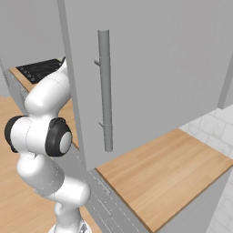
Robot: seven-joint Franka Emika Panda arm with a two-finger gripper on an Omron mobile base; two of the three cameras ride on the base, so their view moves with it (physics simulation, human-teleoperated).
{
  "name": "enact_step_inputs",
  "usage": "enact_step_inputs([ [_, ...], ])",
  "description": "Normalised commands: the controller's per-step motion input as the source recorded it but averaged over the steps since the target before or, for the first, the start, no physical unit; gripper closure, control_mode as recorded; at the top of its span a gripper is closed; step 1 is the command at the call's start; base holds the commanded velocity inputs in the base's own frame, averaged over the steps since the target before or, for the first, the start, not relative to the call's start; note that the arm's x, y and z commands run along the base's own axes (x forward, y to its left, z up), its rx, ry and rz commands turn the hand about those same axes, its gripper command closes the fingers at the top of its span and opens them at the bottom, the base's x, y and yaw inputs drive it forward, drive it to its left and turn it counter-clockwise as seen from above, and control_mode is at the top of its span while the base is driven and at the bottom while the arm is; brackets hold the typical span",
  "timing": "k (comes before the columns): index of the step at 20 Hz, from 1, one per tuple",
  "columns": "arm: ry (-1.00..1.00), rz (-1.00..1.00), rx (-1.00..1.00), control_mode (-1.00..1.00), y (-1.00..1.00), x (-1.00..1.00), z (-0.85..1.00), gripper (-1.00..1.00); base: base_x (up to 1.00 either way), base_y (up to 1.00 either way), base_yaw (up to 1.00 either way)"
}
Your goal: Gather all objects into one cabinet and sort the glasses and bowls to opposite sides.
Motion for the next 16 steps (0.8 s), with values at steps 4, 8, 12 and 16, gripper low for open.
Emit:
enact_step_inputs([
  [4, 0.03, 0.00, 0.00, -1.00, 0.00, 0.02, -0.03, 1.00, 0.00, 0.00, 0.00],
  [8, 0.09, 0.00, 0.00, -1.00, 0.01, 0.23, -0.16, -1.00, 0.00, 0.00, 0.00],
  [12, 0.09, 0.00, 0.00, -1.00, 0.01, 0.36, -0.14, -1.00, 0.00, 0.00, 0.00],
  [16, 0.04, 0.00, 0.00, -1.00, 0.00, 0.37, -0.05, -1.00, 0.00, 0.00, 0.00],
])
